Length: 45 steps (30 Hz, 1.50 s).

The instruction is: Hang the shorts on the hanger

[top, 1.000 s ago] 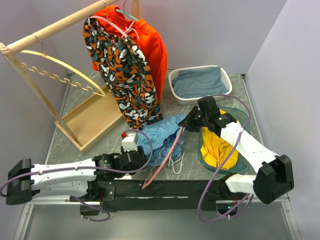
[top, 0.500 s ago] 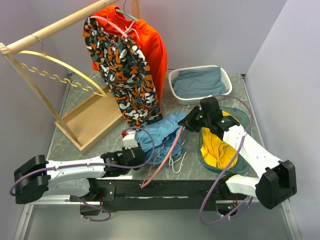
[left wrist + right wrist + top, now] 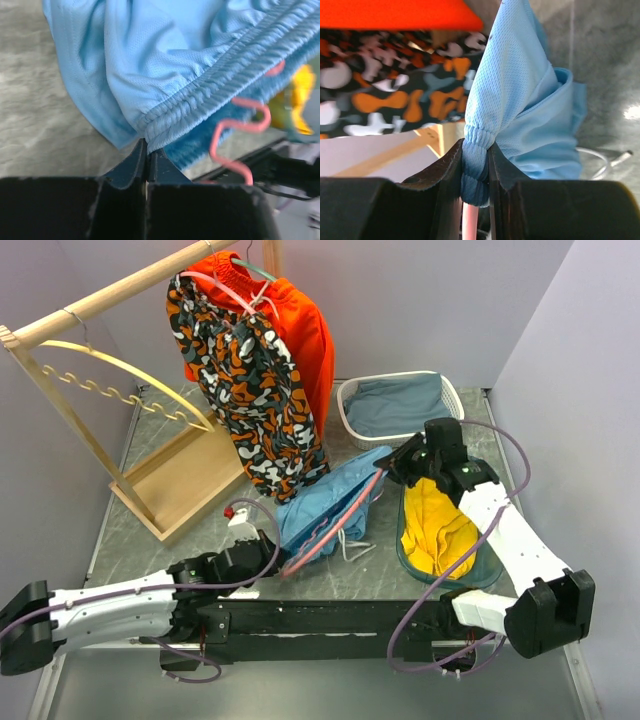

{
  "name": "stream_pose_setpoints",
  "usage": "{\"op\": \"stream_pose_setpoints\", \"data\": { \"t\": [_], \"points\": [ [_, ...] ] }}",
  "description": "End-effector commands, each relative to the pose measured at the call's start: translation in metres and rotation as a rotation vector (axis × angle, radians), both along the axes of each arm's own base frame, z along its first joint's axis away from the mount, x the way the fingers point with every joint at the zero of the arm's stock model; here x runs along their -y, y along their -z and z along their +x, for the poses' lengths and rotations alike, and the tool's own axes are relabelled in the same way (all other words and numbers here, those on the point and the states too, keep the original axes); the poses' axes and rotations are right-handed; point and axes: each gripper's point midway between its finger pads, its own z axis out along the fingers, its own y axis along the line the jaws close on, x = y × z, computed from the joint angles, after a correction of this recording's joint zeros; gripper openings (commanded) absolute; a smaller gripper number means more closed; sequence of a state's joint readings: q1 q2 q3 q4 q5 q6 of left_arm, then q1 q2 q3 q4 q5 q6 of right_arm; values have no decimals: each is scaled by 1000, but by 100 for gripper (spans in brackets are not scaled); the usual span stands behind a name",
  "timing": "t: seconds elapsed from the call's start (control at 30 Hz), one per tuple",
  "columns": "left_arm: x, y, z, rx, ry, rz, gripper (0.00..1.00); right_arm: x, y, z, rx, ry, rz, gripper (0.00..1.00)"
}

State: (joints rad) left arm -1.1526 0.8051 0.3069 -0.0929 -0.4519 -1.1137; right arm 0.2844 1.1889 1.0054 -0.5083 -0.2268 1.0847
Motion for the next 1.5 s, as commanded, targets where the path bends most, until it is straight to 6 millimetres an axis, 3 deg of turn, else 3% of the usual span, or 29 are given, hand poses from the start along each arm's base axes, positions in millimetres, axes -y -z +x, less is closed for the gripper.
{"op": "stream_pose_setpoints", "data": {
  "t": [0.0, 0.47, 0.57, 0.77, 1.1, 1.27, 1.33, 1.47],
  "points": [
    [-19, 25, -22, -86, 34, 75, 1, 37, -85, 43, 244, 212, 43, 0],
    [-26, 26, -54, -160, 68, 80, 1, 100, -85, 63, 227, 429, -2, 0],
    [-29, 23, -58, -171, 72, 89, 1, 105, -88, 64, 231, 442, -30, 0],
    [-28, -5, -65, -158, 123, 47, 1, 124, -81, 59, 226, 531, -90, 0],
    [-15, -45, -88, -157, 296, -4, 1, 142, -98, 49, 270, 646, -127, 0],
    [-13, -48, -93, -156, 346, 44, 1, 153, -100, 47, 276, 699, -154, 0],
    [-10, -49, -98, -163, 371, 45, 1, 154, -103, 48, 270, 702, -160, 0],
    [2, -74, -99, -132, 405, -4, 1, 146, -102, 44, 279, 705, -181, 0]
  ]
}}
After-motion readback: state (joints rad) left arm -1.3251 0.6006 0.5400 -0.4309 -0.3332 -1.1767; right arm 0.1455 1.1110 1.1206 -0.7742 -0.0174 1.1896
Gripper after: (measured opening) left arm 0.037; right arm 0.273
